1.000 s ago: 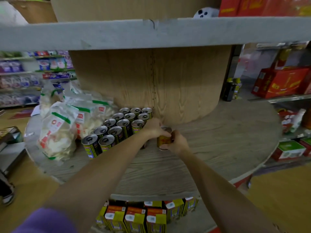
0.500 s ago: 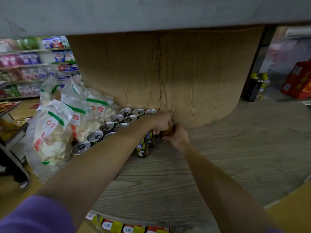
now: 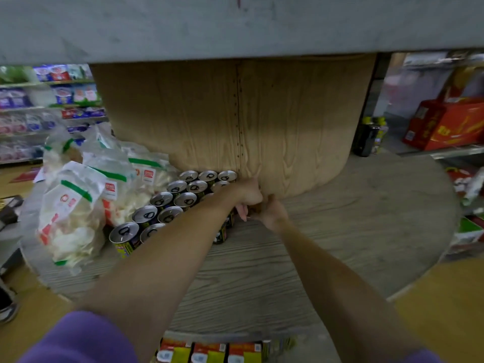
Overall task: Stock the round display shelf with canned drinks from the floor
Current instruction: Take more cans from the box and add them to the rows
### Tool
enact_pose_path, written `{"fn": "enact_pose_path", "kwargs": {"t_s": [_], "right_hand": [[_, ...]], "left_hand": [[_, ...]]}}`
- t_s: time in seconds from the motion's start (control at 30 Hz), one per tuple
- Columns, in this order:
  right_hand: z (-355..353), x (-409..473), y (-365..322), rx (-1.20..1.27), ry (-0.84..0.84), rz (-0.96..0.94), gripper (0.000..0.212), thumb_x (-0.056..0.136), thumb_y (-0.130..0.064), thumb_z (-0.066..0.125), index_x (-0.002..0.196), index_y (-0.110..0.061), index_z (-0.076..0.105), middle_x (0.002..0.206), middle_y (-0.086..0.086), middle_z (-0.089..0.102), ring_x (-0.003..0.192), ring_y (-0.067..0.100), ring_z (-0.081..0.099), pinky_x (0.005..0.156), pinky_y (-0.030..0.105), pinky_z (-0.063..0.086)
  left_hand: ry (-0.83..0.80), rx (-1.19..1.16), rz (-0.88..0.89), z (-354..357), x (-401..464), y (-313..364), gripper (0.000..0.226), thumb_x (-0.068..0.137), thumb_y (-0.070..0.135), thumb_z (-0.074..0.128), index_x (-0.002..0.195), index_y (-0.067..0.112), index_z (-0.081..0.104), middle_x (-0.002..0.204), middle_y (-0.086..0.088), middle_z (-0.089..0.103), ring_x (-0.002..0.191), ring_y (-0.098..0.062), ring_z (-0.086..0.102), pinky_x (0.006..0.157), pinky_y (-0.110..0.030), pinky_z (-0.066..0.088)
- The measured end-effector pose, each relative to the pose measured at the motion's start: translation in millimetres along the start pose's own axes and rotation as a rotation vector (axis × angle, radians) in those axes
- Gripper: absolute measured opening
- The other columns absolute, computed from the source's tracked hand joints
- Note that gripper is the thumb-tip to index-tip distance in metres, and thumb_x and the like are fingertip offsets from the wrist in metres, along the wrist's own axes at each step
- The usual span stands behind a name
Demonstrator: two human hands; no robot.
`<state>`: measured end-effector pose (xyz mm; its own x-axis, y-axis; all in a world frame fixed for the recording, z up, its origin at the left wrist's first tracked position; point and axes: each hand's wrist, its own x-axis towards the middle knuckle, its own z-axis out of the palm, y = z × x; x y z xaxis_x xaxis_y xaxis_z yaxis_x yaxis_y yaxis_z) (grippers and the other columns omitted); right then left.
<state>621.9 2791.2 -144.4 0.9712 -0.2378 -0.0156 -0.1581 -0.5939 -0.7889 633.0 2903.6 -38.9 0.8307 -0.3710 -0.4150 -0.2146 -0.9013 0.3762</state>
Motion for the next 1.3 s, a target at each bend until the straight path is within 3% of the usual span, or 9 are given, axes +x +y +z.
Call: {"fn": "enact_pose_path", "kwargs": {"t_s": [0.1, 0.2, 0.37, 0.6, 0.7, 0.87, 1.0, 1.17, 1.3], "right_hand": [[-18, -24, 15, -0.055, 0.053, 0.005, 0.065, 0.076, -0.035, 0.079, 0.129, -0.011, 0.049, 0.123, 0.008, 0.060, 0.113, 0.028, 0.058, 0.087, 0.029, 0.044], [-40, -57, 33, -0.124, 0.113, 0.036, 0.046, 0.079, -0.035, 0.076, 0.115, -0.009, 0.063, 0.116, 0.009, 0.065, 0.110, 0.027, 0.061, 0.082, 0.023, 0.041], [-78, -142, 65, -0.025, 0.244, 0.156, 0.027, 0.071, -0.009, 0.083, 0.096, -0.009, 0.071, 0.101, 0.012, 0.072, 0.099, 0.026, 0.067, 0.089, 0.035, 0.053], [-115, -288, 110, 0.008, 0.403, 0.352, 0.028, 0.076, -0.002, 0.076, 0.073, -0.024, 0.059, 0.070, 0.008, 0.065, 0.049, 0.007, 0.059, 0.055, 0.031, 0.054], [-119, -331, 131, -0.020, 0.389, 0.424, 0.023, 0.078, -0.002, 0.072, 0.076, -0.022, 0.060, 0.079, 0.014, 0.068, 0.057, 0.016, 0.062, 0.059, 0.034, 0.056], [-110, -376, 166, -0.059, 0.372, 0.549, 0.017, 0.078, -0.008, 0.074, 0.081, -0.020, 0.062, 0.076, 0.007, 0.066, 0.069, 0.024, 0.063, 0.065, 0.035, 0.052], [-101, -400, 194, -0.062, 0.333, 0.597, 0.015, 0.081, -0.009, 0.070, 0.096, -0.011, 0.068, 0.081, 0.002, 0.062, 0.077, 0.018, 0.058, 0.067, 0.026, 0.041], [-80, -414, 266, -0.036, 0.297, 0.672, 0.016, 0.078, -0.012, 0.072, 0.090, -0.009, 0.063, 0.079, 0.003, 0.063, 0.080, 0.024, 0.062, 0.071, 0.041, 0.051], [-62, -416, 326, 0.042, 0.232, 0.748, 0.018, 0.079, -0.017, 0.071, 0.096, -0.015, 0.065, 0.088, -0.001, 0.063, 0.082, 0.018, 0.059, 0.070, 0.031, 0.044]], "left_hand": [[0.195, -0.217, 0.154, 15, -14, 5, 0.024, 0.096, 0.010, 0.046, 0.118, 0.016, 0.052, 0.101, -0.013, 0.060, 0.075, -0.030, 0.065, 0.047, -0.032, 0.055], [0.349, -0.374, 0.297, 34, -25, 14, 0.021, 0.093, 0.010, 0.052, 0.109, 0.011, 0.064, 0.099, -0.006, 0.063, 0.078, -0.031, 0.064, 0.061, -0.038, 0.055], [0.202, -0.579, 0.348, 92, -50, 33, 0.030, 0.089, -0.005, 0.045, 0.074, 0.020, 0.055, 0.074, -0.011, 0.060, 0.057, -0.021, 0.054, 0.053, -0.028, 0.044], [-0.062, -0.750, 0.442, 203, -103, 86, 0.031, 0.093, -0.006, 0.038, 0.077, 0.014, 0.055, 0.069, -0.012, 0.057, 0.050, -0.020, 0.051, 0.039, -0.018, 0.037], [-0.172, -0.664, 0.467, 244, -126, 92, 0.028, 0.095, -0.004, 0.038, 0.081, 0.008, 0.059, 0.073, -0.015, 0.061, 0.050, -0.021, 0.056, 0.040, -0.019, 0.042], [-0.236, -0.388, 0.524, 301, -133, 77, 0.011, 0.090, 0.007, 0.056, 0.084, 0.008, 0.066, 0.085, -0.014, 0.064, 0.081, -0.025, 0.063, 0.076, -0.037, 0.053], [-0.265, -0.329, 0.455, 341, -130, 66, 0.014, 0.092, 0.011, 0.055, 0.095, 0.005, 0.067, 0.092, -0.013, 0.067, 0.083, -0.028, 0.064, 0.072, -0.033, 0.049], [-0.213, -0.307, 0.341, 395, -113, 65, 0.016, 0.088, 0.010, 0.056, 0.089, 0.009, 0.072, 0.089, -0.011, 0.071, 0.085, -0.028, 0.066, 0.075, -0.031, 0.049], [-0.204, -0.258, 0.218, 463, -92, 65, 0.018, 0.085, 0.007, 0.056, 0.092, 0.009, 0.072, 0.099, -0.013, 0.072, 0.095, -0.027, 0.065, 0.083, -0.034, 0.051]]}}
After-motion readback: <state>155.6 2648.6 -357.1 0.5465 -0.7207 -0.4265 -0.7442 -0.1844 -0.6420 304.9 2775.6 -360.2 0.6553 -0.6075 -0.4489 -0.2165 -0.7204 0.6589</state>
